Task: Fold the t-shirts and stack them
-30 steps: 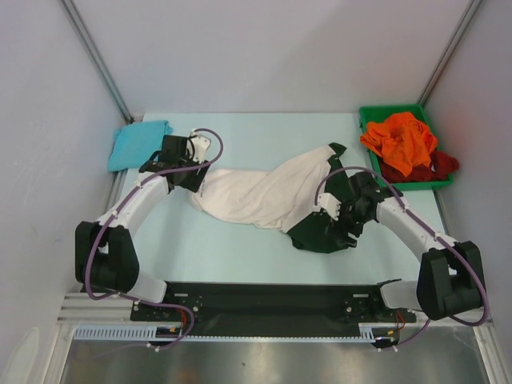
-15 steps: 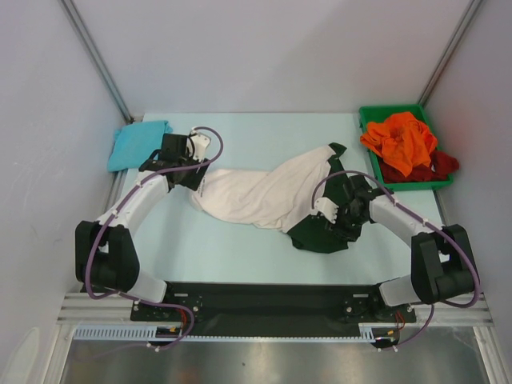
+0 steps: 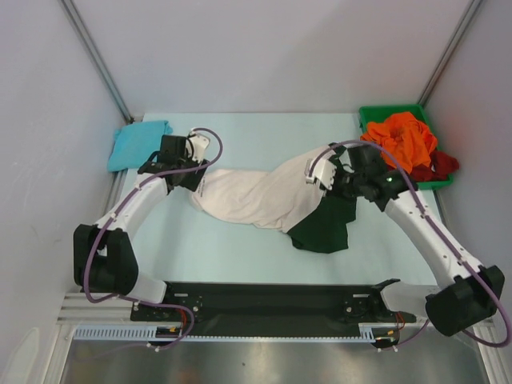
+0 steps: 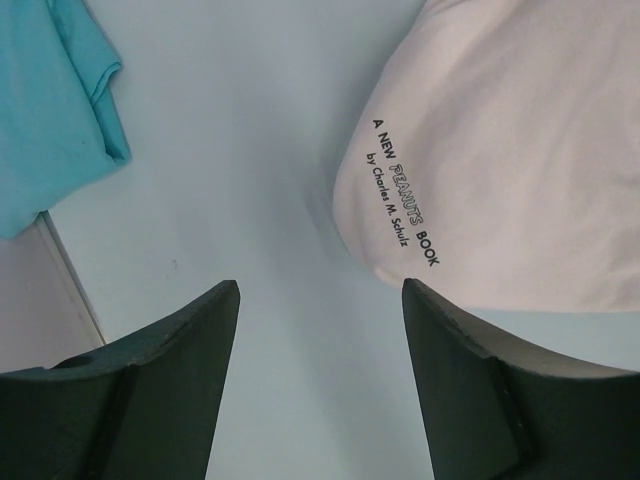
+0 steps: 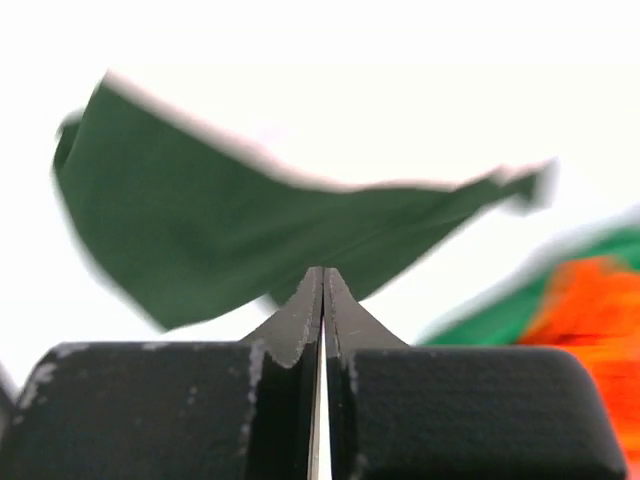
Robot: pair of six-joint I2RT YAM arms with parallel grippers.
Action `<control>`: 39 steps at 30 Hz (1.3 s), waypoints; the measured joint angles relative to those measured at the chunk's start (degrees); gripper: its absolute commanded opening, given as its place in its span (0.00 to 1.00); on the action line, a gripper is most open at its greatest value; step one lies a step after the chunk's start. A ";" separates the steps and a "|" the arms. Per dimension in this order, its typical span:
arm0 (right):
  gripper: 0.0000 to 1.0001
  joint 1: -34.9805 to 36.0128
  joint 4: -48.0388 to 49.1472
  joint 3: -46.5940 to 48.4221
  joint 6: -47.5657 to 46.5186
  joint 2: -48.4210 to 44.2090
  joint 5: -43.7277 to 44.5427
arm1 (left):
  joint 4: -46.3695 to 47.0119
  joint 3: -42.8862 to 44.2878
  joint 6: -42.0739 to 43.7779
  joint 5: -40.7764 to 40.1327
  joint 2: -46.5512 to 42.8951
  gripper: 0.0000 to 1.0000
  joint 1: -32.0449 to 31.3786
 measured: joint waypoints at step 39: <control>0.52 1.42 2.75 -22.97 -7.23 8.39 -0.42 | -0.02 -1.05 5.20 -4.11 1.57 0.72 4.22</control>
